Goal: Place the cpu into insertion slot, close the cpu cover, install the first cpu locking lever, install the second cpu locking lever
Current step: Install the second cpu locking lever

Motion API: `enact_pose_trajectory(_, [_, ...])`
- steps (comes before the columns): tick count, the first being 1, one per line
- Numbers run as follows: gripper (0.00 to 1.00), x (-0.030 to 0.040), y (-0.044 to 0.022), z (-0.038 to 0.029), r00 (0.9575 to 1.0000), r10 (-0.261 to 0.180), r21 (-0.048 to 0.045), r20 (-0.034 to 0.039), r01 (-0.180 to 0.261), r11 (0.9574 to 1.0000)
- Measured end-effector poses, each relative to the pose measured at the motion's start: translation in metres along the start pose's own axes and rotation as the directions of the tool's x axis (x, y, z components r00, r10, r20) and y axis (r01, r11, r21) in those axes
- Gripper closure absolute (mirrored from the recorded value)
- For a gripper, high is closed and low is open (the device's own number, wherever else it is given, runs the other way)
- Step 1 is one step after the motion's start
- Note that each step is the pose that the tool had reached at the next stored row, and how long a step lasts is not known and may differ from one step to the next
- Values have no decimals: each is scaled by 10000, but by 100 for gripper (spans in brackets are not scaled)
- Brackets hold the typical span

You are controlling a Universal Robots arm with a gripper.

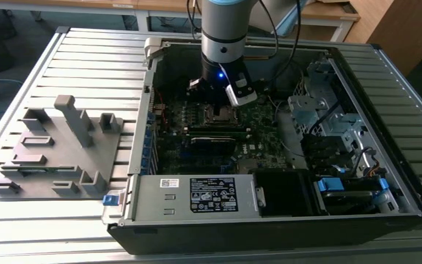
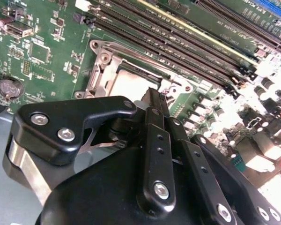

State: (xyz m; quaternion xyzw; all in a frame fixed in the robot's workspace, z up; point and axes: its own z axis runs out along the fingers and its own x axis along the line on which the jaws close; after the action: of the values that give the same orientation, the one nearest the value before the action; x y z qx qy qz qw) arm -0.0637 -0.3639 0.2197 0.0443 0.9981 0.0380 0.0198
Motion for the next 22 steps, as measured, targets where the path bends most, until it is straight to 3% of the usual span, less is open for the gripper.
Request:
enact_pose_trajectory(4, [90,3,36,3,10000,-11,195,42,11,9998])
enact_pose_trajectory(11, [90,-16,114,16,10000,-13,204,43,12,9998])
enact_pose_trajectory(19, [90,-148,163,28,10000,-7,218,45,6,9998])
enact_pose_trajectory(22, [90,-160,163,29,10000,-6,218,45,5,9998])
